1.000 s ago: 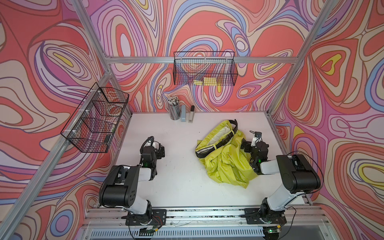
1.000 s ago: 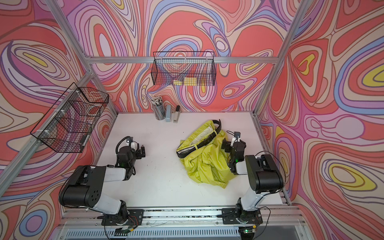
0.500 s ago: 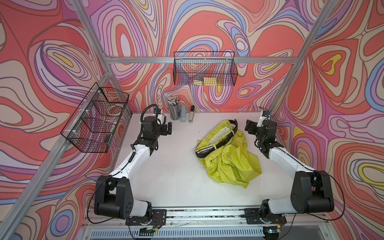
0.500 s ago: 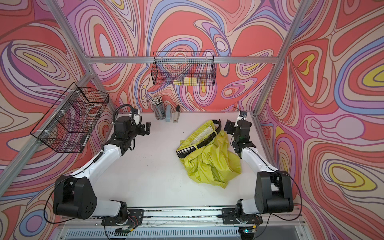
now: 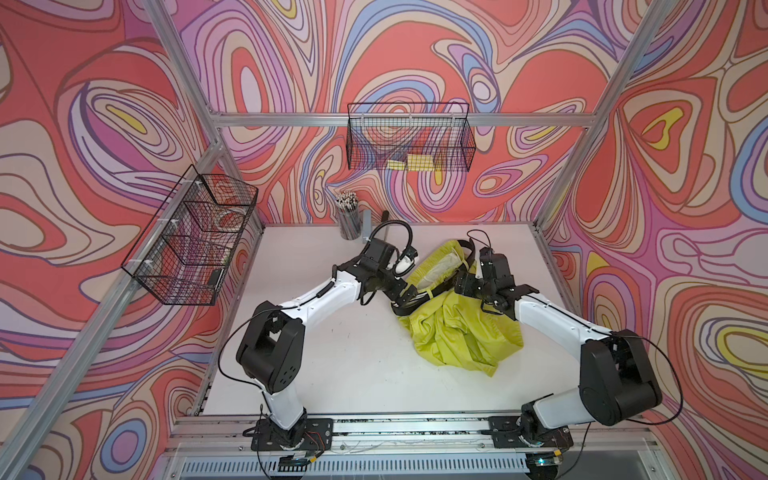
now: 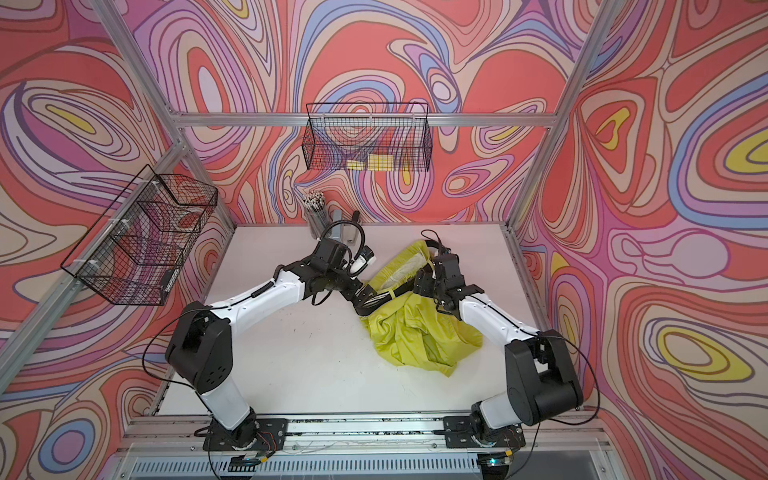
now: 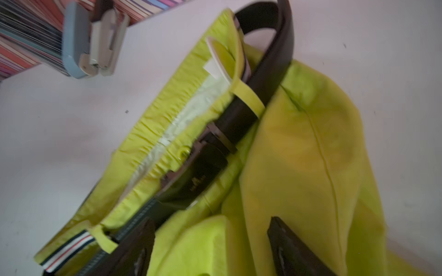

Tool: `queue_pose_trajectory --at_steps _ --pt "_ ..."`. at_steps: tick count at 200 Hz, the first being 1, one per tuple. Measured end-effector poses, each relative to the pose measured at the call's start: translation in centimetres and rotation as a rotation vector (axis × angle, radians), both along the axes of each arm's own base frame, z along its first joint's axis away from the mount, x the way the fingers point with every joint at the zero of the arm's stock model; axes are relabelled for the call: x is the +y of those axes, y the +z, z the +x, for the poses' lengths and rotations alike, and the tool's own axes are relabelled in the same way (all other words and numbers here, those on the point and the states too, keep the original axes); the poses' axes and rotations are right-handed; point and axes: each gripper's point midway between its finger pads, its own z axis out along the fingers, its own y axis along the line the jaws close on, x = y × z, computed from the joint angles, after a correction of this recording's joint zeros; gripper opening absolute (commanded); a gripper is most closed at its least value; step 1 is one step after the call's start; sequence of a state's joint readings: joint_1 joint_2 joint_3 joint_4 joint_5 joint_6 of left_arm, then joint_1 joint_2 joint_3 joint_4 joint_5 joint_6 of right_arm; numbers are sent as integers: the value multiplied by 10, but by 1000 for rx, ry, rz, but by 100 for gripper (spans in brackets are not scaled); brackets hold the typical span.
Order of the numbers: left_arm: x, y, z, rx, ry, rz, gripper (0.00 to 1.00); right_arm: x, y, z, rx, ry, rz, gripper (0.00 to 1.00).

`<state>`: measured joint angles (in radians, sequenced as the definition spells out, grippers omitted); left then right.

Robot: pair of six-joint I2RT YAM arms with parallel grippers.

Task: Remove the belt from the trousers
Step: Adjust the trousers at the center of the board.

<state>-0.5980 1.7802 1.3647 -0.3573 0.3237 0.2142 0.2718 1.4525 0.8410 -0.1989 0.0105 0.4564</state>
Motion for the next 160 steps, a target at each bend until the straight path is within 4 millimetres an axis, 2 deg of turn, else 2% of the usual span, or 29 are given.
queue_pose_trajectory --at_steps 19,28,39,59,80,89,101,107,115,134,152,160 --pt "-23 -5 0 3 -61 14 97 -12 -20 -18 58 -62 -6 73" --pt "-32 -7 2 6 -75 14 92 -16 -24 -22 74 -89 -6 72" --pt "-44 -11 7 17 -82 10 83 -17 -24 -24 78 -108 1 65" --pt "-61 -22 19 62 -87 6 70 -17 -20 -27 65 -122 31 64" --pt "-76 -44 31 138 -87 10 68 -13 -11 -30 45 -110 65 65" --pt "-79 -56 31 171 -85 15 63 -11 -4 -30 27 -97 75 66" --pt "-77 -71 25 227 -79 29 36 -9 7 -31 -5 -78 83 66" --pt "-76 -75 22 250 -79 30 27 -8 15 -32 -29 -63 86 66" --pt "-77 -76 18 270 -84 25 22 -8 26 -32 -62 -49 86 66" --pt "-79 -73 12 302 -103 3 20 -9 57 -33 -166 -19 77 66" --pt "-76 -72 9 329 -109 0 4 -11 86 -32 -274 9 50 68" --pt "-74 -71 8 342 -111 -2 0 -12 98 -32 -321 24 32 68"
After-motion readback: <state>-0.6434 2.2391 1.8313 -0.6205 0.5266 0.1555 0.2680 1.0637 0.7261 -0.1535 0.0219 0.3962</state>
